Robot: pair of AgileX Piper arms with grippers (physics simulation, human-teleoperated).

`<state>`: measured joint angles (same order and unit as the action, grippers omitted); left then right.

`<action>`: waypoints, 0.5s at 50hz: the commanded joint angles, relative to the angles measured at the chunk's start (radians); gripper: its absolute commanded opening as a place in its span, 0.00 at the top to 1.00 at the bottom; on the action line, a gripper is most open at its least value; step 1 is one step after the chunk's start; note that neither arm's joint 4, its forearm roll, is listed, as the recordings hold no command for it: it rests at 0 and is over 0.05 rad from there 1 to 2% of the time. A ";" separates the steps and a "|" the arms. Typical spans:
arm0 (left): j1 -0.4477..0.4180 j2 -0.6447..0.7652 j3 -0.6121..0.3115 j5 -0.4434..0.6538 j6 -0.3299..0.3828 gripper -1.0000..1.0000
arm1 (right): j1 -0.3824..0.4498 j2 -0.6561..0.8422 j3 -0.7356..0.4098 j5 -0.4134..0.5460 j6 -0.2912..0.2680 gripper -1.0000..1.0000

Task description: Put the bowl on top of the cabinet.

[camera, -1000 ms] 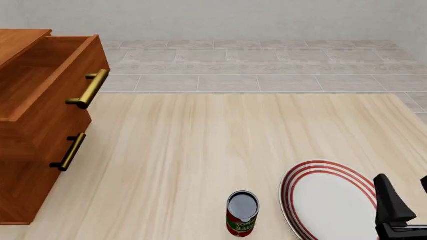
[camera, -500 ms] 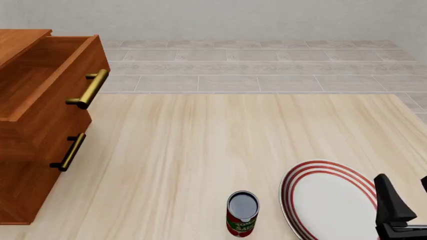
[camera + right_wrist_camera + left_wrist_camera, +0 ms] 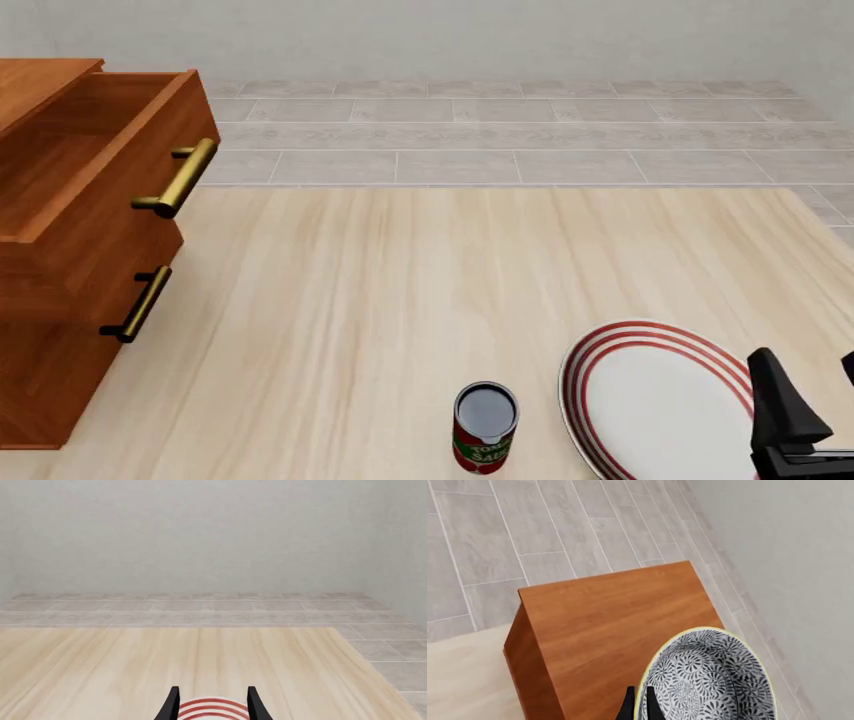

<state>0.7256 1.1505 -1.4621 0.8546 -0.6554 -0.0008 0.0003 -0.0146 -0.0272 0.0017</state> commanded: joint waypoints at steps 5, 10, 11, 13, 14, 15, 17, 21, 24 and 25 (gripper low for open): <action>0.014 -0.003 0.007 -0.011 0.027 1.00 | -0.003 0.000 -0.001 0.000 0.003 0.00; 0.009 -0.005 0.019 -0.015 0.022 1.00 | -0.004 0.000 0.005 -0.006 0.005 0.00; 0.009 -0.005 0.019 -0.015 0.022 1.00 | -0.004 0.000 0.005 -0.006 0.005 0.00; 0.007 -0.006 0.024 -0.016 0.021 1.00 | -0.004 0.000 0.000 -0.002 0.006 0.00; 0.005 -0.006 0.025 -0.017 0.021 1.00 | -0.005 0.000 0.000 -0.002 0.006 0.00; 0.004 -0.006 0.025 -0.018 0.022 1.00 | -0.005 0.000 -0.001 -0.001 0.006 0.00; 0.001 -0.007 0.033 -0.022 0.020 1.00 | -0.005 0.000 -0.001 -0.001 0.007 0.00; -0.003 -0.006 0.039 -0.026 0.021 1.00 | -0.006 0.000 -0.003 0.000 0.008 0.00; 0.000 -0.005 0.043 -0.030 0.023 1.00 | -0.007 0.000 -0.001 -0.002 0.009 0.00; -0.001 -0.005 0.045 -0.031 0.022 1.00 | -0.006 0.000 0.000 -0.002 0.007 0.00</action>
<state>0.7282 1.1482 -1.4284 0.8362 -0.6399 -0.0056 0.0002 -0.0150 -0.0289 0.0079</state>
